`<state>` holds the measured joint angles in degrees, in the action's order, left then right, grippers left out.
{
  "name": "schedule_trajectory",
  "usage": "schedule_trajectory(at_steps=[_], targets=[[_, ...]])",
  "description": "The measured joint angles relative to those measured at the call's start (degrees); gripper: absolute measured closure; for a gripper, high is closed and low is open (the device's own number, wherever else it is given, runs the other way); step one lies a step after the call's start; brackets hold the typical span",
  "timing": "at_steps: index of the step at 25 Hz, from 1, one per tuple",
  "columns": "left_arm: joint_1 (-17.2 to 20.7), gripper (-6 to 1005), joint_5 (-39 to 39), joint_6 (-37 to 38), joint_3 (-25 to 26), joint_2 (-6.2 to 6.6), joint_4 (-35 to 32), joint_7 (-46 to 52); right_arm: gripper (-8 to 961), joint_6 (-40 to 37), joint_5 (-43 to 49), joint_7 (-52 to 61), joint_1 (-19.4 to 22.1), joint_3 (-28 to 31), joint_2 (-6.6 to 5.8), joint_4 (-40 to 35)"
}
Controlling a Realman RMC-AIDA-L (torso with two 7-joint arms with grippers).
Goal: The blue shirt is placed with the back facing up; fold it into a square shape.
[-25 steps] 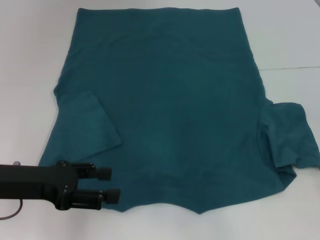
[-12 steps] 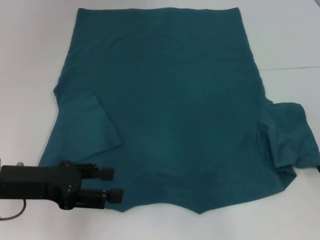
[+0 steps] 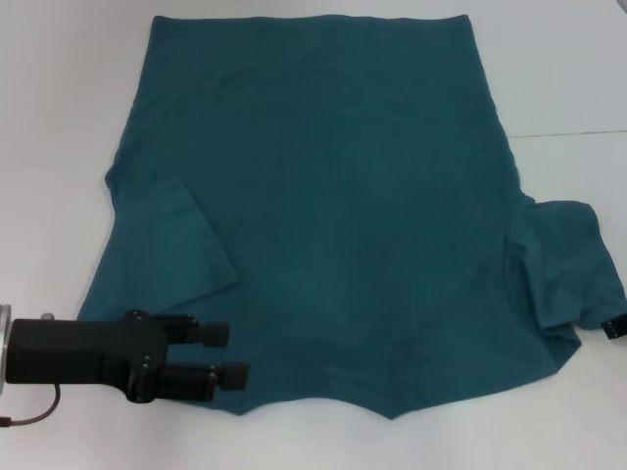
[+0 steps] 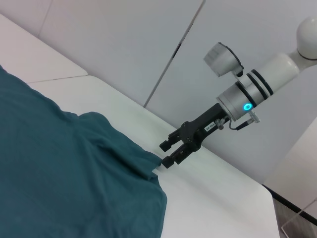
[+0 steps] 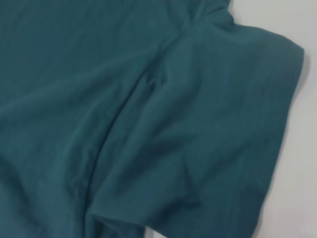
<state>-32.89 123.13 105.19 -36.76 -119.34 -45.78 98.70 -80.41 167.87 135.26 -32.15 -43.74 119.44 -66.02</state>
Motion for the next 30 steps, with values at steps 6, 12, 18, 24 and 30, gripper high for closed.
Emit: schedule_trajectory(at_steps=[6,12,18,24,30], targets=[[0.01,202,0.0,-0.44,-0.16,-0.04,0.42,-0.03,68,1.18,0.0,0.0,-0.92,-0.09,-0.09,2.14],[-0.06,201,0.0,-1.11,-0.16,-0.03,0.93,-0.32,68,2.77,0.0,0.01,-1.44,-0.12,-0.17,3.14],[-0.4,204,0.0,-1.39,-0.15,0.06,1.51,-0.43,67,2.99,0.03,1.97,-2.57,-1.36,-0.94,6.65],[-0.43,201,0.0,-1.4,-0.15,0.23,1.51,-0.4,99,2.36,0.06,3.24,-2.4,-2.48,-1.16,6.53],[-0.43,202,0.0,-1.4,-0.15,0.22,1.49,-0.43,328,2.73,0.09,3.95,-2.41,-2.5,-1.36,6.79]])
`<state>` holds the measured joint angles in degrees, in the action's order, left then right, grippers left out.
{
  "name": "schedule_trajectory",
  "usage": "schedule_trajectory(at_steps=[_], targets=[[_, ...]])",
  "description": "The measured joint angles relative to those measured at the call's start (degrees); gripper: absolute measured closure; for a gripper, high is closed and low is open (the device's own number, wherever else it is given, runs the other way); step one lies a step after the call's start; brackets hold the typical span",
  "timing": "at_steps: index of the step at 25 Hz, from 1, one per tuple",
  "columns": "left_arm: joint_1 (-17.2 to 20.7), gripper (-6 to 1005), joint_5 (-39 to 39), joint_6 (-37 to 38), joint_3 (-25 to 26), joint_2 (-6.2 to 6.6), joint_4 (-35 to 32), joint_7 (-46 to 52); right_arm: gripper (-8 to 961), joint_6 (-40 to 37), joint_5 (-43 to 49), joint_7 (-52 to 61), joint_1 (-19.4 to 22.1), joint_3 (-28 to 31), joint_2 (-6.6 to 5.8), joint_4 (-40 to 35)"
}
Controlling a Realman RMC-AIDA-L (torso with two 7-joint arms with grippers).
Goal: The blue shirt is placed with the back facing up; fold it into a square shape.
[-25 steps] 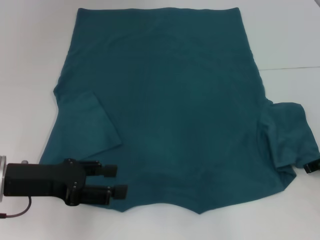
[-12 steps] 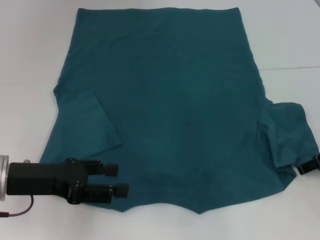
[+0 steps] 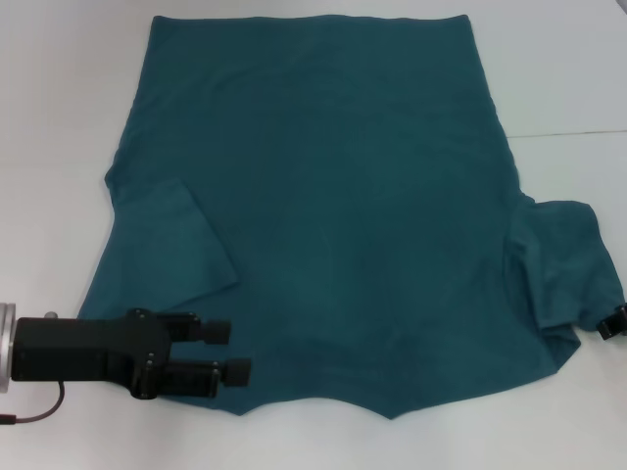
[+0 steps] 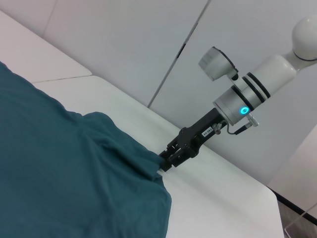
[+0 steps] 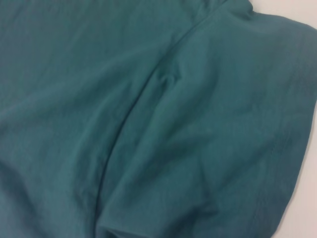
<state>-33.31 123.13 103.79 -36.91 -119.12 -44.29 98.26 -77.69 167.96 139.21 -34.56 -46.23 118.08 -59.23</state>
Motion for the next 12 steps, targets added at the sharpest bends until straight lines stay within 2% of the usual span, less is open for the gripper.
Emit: schedule_trajectory(at_steps=[12], targets=[[0.0,201,0.0,-0.17,0.0,0.01,0.0,0.0,795,0.4,0.0,0.11,0.27,0.32,-0.05,-0.21]])
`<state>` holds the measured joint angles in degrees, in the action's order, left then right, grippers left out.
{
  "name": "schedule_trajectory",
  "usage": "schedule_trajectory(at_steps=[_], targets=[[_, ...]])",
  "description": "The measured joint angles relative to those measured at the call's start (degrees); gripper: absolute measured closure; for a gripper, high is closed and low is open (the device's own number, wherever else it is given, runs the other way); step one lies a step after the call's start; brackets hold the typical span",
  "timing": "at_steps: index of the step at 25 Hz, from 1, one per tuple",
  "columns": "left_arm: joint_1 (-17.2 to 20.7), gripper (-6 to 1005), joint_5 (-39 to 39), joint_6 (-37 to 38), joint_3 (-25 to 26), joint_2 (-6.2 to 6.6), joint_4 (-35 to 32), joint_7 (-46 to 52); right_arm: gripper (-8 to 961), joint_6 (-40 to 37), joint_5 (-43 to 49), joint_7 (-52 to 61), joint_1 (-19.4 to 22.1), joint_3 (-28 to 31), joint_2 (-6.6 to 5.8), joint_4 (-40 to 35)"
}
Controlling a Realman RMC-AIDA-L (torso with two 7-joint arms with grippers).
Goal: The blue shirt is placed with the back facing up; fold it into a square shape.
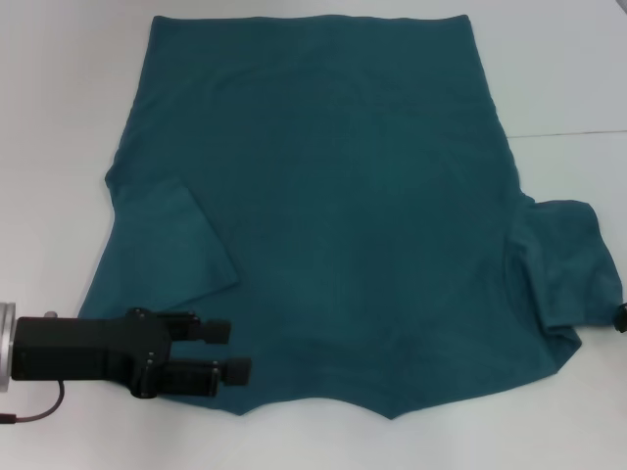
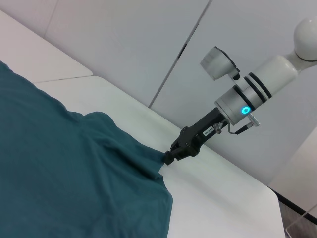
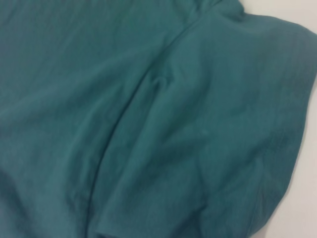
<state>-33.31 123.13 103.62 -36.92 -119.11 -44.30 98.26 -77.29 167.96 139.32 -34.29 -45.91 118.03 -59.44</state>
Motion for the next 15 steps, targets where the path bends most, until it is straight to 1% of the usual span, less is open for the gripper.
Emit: schedule_trajectory(at_steps=[7,9,12,15], targets=[[0.0,202,0.0,0.0,0.0,-0.19,0.0,0.0,932,1.36,-0.03,0.07,0.27,0.03,0.0,-0.23],[0.13,202,0.0,-0.03,0.0,-0.23,0.0,0.02,932,1.39,-0.09,-0.16,0.31,0.03,0.01,-0.49],[0.34,202,0.0,-0.47,0.0,-0.25,0.01,0.09,932,1.42,-0.15,-0.78,0.61,0.03,0.72,-3.27],[0.43,202,0.0,-0.56,0.0,-0.25,0.42,0.11,932,1.41,-0.32,-0.92,1.39,-0.22,1.65,-8.42]])
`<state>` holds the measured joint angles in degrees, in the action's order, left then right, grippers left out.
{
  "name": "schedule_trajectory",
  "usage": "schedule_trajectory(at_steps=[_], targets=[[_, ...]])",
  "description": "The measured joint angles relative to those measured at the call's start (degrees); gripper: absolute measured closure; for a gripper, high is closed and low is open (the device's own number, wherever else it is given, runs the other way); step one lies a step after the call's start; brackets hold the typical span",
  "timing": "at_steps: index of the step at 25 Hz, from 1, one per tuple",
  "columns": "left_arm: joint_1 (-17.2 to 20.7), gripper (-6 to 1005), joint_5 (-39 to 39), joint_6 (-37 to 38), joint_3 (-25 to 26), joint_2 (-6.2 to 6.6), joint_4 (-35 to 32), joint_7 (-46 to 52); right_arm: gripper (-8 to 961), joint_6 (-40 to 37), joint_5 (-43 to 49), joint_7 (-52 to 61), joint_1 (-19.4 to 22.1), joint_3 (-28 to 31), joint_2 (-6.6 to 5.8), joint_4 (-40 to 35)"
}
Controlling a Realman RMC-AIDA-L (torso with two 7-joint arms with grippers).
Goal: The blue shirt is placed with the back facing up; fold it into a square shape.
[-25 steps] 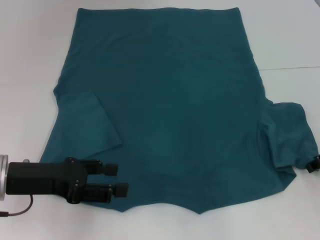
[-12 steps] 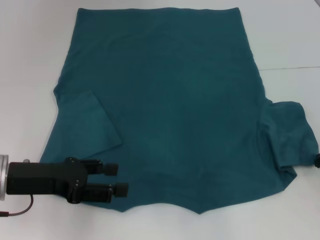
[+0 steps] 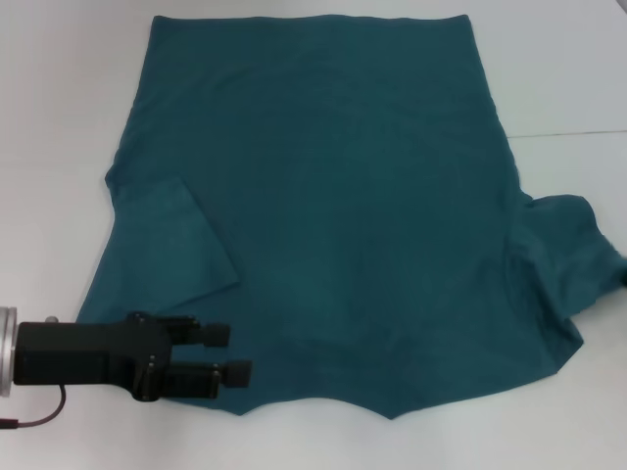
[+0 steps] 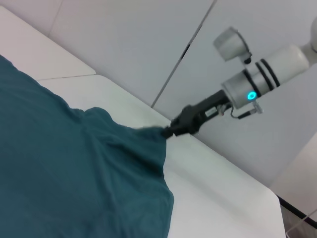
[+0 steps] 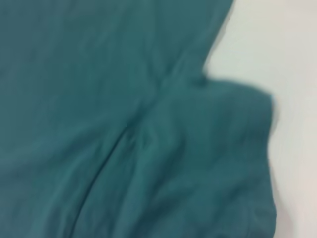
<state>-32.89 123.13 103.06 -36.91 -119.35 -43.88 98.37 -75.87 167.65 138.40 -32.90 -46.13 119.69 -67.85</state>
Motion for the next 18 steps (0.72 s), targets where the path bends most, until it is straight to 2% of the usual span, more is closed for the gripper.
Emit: schedule_trajectory(at_steps=[4,7,15,18], targets=[[0.05,201,0.0,0.05,0.0,0.0,0.25,0.12,932,-0.1,-2.44,-0.07,0.52,-0.85,0.26,-5.23],[0.19,201,0.0,0.13,0.0,0.0,0.26,0.21,932,-0.11,-4.54,-0.15,1.01,-4.01,0.28,-8.25],[0.55,201,0.0,0.47,0.27,0.0,0.29,0.24,931,0.55,-6.96,-0.14,0.69,-17.92,0.34,-10.86],[0.78,201,0.0,0.51,0.27,0.0,0.29,0.24,931,1.79,-6.99,-0.02,0.46,-25.14,0.36,-11.02]])
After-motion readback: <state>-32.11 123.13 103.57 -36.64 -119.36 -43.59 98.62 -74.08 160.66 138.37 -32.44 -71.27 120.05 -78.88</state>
